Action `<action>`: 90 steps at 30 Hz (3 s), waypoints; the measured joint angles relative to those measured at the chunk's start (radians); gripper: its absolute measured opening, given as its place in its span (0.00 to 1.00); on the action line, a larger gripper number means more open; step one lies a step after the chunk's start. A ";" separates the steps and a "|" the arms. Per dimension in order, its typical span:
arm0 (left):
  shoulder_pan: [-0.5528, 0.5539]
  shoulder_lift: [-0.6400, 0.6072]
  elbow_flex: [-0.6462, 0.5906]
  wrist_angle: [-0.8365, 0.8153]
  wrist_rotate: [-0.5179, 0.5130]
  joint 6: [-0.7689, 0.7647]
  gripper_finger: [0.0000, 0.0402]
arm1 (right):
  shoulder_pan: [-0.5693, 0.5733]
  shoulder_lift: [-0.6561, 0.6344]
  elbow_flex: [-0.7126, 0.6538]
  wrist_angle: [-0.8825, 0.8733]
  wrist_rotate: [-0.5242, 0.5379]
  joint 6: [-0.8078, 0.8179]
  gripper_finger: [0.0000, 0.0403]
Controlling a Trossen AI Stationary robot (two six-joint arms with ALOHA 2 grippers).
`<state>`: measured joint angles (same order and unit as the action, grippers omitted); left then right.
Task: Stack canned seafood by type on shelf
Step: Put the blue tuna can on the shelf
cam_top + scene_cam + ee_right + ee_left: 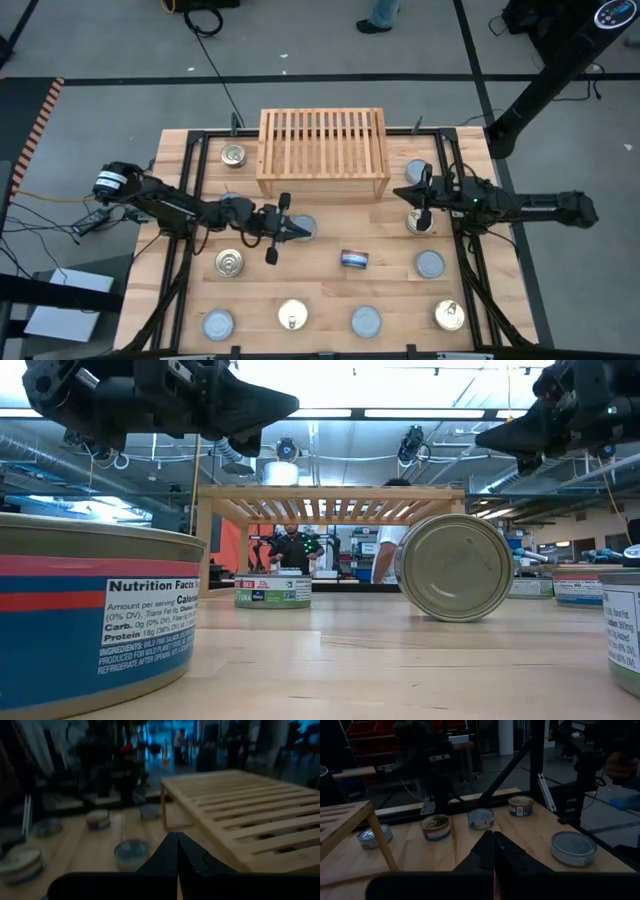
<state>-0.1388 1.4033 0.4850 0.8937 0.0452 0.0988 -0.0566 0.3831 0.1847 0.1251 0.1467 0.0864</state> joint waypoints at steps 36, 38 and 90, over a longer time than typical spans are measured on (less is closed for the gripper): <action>-0.001 0.001 0.001 -0.025 0.051 0.017 0.02 | 0.547 0.828 0.656 -0.295 0.305 0.249 0.14; -0.001 0.001 0.001 -0.025 0.061 0.016 0.02 | 0.547 0.858 0.682 -0.353 0.306 0.305 0.16; -0.002 0.002 0.001 -0.063 0.108 -0.024 0.02 | 0.518 1.320 0.945 -0.776 0.224 0.494 0.76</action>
<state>-0.1406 1.4048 0.4858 0.8310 0.1535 0.0750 0.4614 1.7027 1.1297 -0.6514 0.3706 0.5804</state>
